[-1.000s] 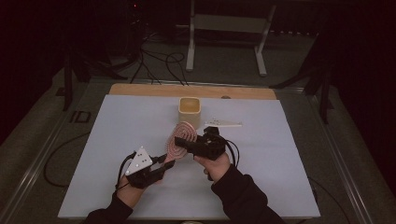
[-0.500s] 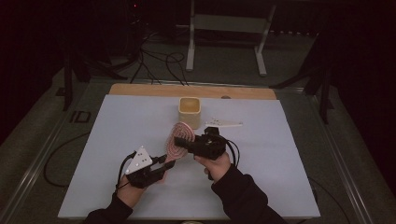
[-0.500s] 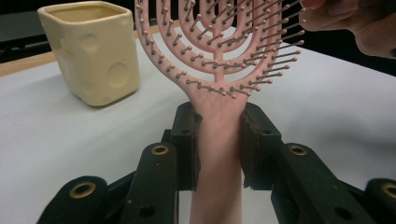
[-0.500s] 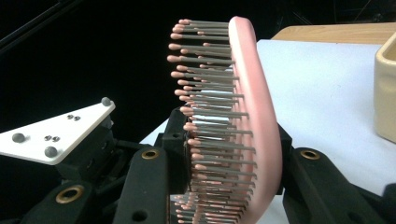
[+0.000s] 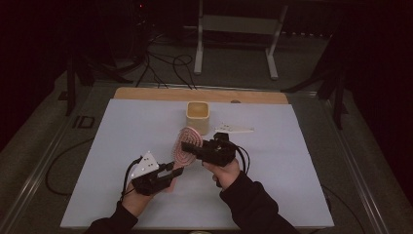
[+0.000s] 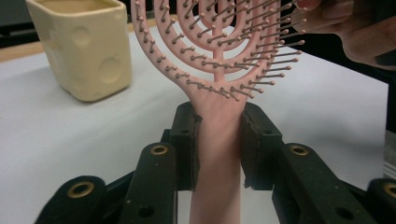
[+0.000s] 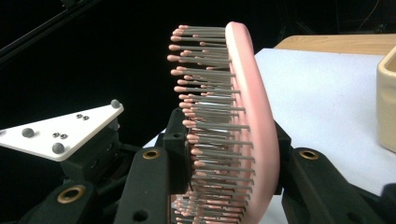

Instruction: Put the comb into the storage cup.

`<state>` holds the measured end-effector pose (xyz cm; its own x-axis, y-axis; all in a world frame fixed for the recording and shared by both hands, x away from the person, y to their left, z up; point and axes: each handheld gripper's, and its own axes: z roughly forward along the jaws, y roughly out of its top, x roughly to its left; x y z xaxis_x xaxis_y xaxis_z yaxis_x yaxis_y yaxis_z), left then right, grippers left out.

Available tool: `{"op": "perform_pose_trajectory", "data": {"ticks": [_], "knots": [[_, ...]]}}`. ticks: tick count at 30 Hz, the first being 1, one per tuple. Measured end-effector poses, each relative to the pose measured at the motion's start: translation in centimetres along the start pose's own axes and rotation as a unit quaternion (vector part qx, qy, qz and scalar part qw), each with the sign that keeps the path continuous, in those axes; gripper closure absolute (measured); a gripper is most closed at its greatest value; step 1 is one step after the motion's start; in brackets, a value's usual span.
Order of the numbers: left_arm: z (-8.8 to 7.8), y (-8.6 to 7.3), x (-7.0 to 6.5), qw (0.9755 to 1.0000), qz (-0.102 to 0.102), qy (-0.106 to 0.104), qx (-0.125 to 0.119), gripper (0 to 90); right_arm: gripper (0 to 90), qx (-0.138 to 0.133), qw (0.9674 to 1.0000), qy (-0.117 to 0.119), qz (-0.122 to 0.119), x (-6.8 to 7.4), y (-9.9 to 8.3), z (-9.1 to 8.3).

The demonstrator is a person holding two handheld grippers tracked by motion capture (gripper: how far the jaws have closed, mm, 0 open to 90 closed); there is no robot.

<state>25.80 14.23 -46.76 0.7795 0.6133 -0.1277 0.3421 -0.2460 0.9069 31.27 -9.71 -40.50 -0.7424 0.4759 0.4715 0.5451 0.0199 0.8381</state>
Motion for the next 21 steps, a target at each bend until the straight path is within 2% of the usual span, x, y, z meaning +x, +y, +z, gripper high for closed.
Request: {"op": "perform_pose_trajectory", "data": {"ticks": [2, 6, 8, 10, 12, 15, 19, 21], "knots": [[0.0, 0.0, 0.2, 0.9999, -0.004, -0.01, 0.01, 64.0, 64.1, -0.001, 1.0, -0.003, -0.001, 0.0, 0.1, -0.1], [-0.4, 0.1, 0.8, 0.9996, -0.023, -0.012, 0.015, 57.7, 64.1, -0.008, 0.9999, -0.012, -0.006, -0.3, 0.5, -0.7], [-0.6, 0.2, 0.9, 0.9996, -0.02, -0.006, 0.017, 52.0, 64.1, -0.008, 0.9998, -0.016, -0.012, -0.4, 0.6, -0.9], [-0.8, 0.2, 1.1, 0.9995, -0.028, -0.005, 0.017, 48.4, 64.1, -0.01, 0.9995, -0.02, -0.021, -0.4, 0.8, -1.1], [-1.0, 0.3, 1.3, 0.9993, -0.031, -0.014, 0.019, 43.2, 64.1, -0.01, 0.9992, -0.024, -0.03, -0.4, 1.0, -1.3], [-1.4, 0.3, 1.6, 0.9986, -0.036, -0.018, 0.035, 34.9, 64.1, -0.008, 0.9982, -0.035, -0.049, -0.3, 1.2, -1.6], [-1.8, -0.1, 1.8, 0.998, -0.035, -0.017, 0.051, 26.4, 64.1, -0.006, 0.9975, -0.04, -0.058, -0.5, 1.4, -2.1], [-2.0, -0.2, 1.9, 0.9976, -0.039, -0.025, 0.051, 23.1, 64.1, -0.005, 0.997, -0.044, -0.063, -0.6, 1.5, -2.3]]}}
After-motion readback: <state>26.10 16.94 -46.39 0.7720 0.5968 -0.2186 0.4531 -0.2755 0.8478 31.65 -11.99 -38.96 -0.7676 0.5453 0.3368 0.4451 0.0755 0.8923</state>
